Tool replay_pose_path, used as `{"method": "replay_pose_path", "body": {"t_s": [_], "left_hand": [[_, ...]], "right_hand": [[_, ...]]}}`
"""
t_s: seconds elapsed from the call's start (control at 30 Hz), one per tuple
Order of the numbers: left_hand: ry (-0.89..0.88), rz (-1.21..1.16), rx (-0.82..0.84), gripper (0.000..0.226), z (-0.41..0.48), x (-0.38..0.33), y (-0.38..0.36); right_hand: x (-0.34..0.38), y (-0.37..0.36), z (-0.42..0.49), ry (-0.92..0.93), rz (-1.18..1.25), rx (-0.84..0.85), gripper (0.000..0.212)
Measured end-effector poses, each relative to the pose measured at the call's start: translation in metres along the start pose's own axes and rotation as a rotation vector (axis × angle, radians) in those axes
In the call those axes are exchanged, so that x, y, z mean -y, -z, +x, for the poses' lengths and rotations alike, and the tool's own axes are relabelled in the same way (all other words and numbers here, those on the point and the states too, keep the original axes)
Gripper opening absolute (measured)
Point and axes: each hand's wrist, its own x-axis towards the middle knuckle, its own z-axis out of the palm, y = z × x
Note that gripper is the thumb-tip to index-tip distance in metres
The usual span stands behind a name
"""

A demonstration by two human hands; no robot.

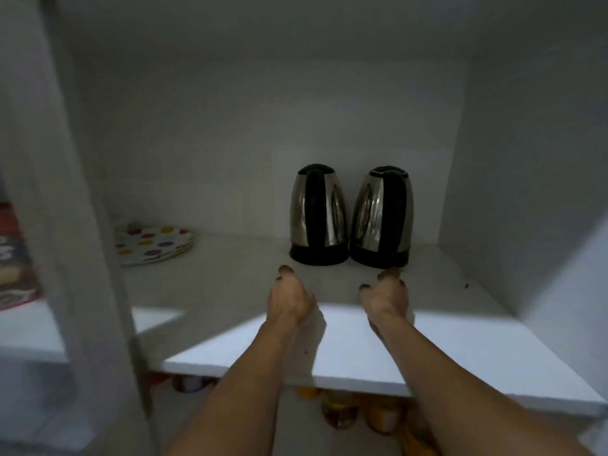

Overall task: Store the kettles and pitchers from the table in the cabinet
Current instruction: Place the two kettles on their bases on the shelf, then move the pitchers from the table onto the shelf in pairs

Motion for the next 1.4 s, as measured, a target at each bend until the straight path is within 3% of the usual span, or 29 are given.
{"method": "replay_pose_path", "body": {"t_s": [0.1, 0.37, 0.6, 0.83, 1.0, 1.13, 1.23, 1.33, 1.4], "left_hand": [[-0.015, 0.073, -0.085, 0.045, -0.079, 0.033, 0.045], [0.215, 0.410, -0.400, 0.044, -0.289, 0.176, 0.230], [0.548, 0.593, -0.701, 0.049, -0.454, 0.272, 0.373], [0.998, 0.586, -0.865, 0.043, -0.633, 0.372, 0.442], [1.303, 0.415, -1.056, 0.038, -0.729, 0.433, 0.444], [1.555, 0.133, -1.178, 0.046, -0.780, 0.472, 0.427], [1.710, -0.071, -1.198, 0.064, -0.802, 0.495, 0.416], [1.743, -0.195, -1.233, 0.071, -0.815, 0.516, 0.410], [1.740, -0.248, -1.242, 0.072, -0.820, 0.531, 0.410]], "right_hand": [[0.020, 0.001, -0.093, 0.085, -0.058, 0.040, 0.038], [0.104, -0.050, -0.366, 0.546, -0.087, 0.348, 0.035], [0.181, -0.098, -0.586, 0.927, 0.012, 0.690, 0.040], [0.200, -0.131, -0.798, 1.115, 0.061, 1.138, 0.039], [0.173, -0.151, -0.917, 1.067, -0.030, 1.509, 0.040], [0.139, -0.155, -0.981, 0.898, -0.208, 1.788, 0.081], [0.121, -0.155, -1.009, 0.781, -0.366, 1.882, 0.098], [0.109, -0.161, -1.030, 0.649, -0.409, 1.949, 0.096], [0.103, -0.169, -1.042, 0.539, -0.337, 1.995, 0.082]]}}
